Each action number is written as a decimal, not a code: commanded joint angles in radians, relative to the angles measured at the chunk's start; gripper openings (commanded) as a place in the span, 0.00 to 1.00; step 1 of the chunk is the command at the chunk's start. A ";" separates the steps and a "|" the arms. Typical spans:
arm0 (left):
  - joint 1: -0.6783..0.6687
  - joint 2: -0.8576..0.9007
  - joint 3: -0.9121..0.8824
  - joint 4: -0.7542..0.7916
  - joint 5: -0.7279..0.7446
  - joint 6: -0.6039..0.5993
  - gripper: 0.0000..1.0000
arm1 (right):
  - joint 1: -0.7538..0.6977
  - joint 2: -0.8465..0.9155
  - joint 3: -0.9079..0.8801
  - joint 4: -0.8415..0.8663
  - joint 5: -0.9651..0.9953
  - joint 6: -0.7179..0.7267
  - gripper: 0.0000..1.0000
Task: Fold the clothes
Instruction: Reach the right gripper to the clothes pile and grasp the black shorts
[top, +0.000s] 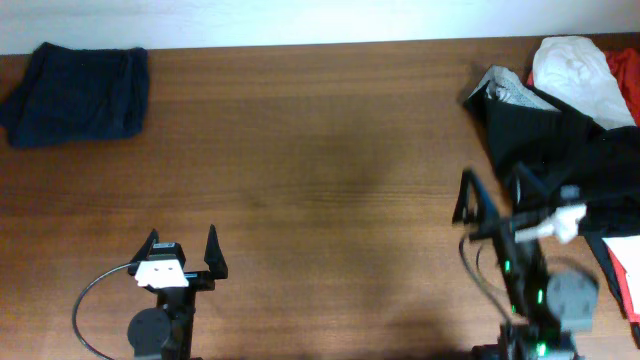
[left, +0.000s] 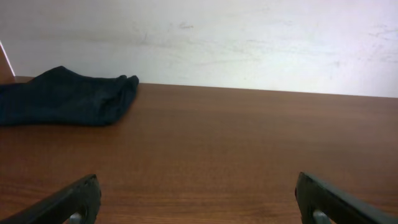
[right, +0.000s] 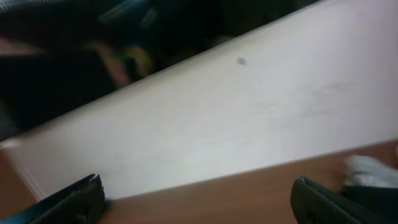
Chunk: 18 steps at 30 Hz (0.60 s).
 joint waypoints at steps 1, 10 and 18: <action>0.007 -0.004 -0.005 -0.002 -0.003 0.016 0.99 | -0.006 0.309 0.259 -0.135 0.144 -0.182 0.98; 0.007 -0.004 -0.005 -0.002 -0.003 0.015 0.99 | -0.024 1.195 1.238 -0.925 0.702 -0.356 0.99; 0.007 -0.004 -0.005 -0.002 -0.003 0.015 0.99 | -0.396 1.321 1.362 -1.038 0.275 -0.351 0.99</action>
